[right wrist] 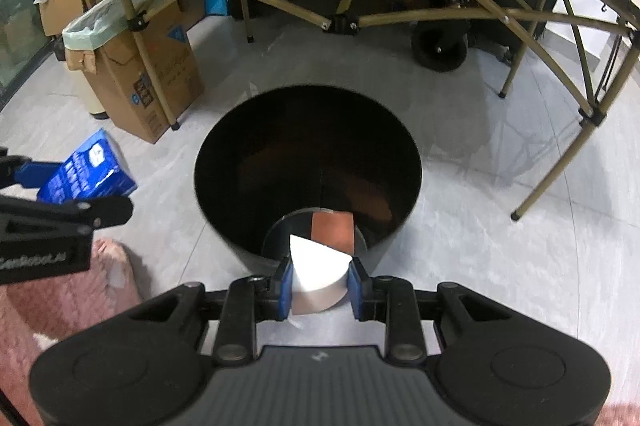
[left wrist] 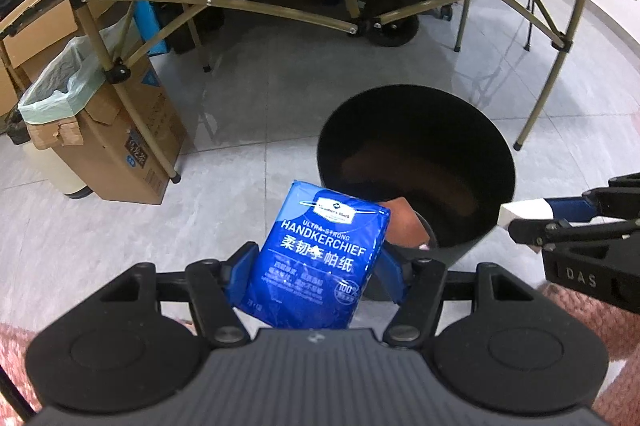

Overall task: Organize soft objects
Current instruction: 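Open the right gripper to drop the white foam wedge into the bin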

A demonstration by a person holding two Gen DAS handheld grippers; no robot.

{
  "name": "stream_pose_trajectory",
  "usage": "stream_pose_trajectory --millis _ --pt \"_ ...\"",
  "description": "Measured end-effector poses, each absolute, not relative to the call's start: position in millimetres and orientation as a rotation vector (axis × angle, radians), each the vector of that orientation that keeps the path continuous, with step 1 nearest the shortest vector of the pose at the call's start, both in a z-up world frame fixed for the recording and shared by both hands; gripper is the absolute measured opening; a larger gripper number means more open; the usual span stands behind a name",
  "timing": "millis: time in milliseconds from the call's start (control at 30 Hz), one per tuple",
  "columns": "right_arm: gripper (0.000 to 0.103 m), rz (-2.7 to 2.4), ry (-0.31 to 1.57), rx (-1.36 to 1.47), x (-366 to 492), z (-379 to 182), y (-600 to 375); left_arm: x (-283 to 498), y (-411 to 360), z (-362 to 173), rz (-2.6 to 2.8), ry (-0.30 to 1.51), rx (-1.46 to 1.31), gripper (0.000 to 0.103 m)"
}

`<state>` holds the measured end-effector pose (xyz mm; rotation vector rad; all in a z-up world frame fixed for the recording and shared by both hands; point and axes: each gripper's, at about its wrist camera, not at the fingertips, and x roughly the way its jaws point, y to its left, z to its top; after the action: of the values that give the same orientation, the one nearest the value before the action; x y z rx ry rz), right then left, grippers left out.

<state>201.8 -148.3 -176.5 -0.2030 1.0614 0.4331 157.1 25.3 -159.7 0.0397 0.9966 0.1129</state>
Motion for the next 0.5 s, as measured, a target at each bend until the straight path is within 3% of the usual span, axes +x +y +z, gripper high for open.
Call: stream_pose_trajectory --millis 500 --pt "0.027 0.445 1.021 -0.195 266 -198 -137 201 34 -167 0.175 0.989 0.060 0.064"
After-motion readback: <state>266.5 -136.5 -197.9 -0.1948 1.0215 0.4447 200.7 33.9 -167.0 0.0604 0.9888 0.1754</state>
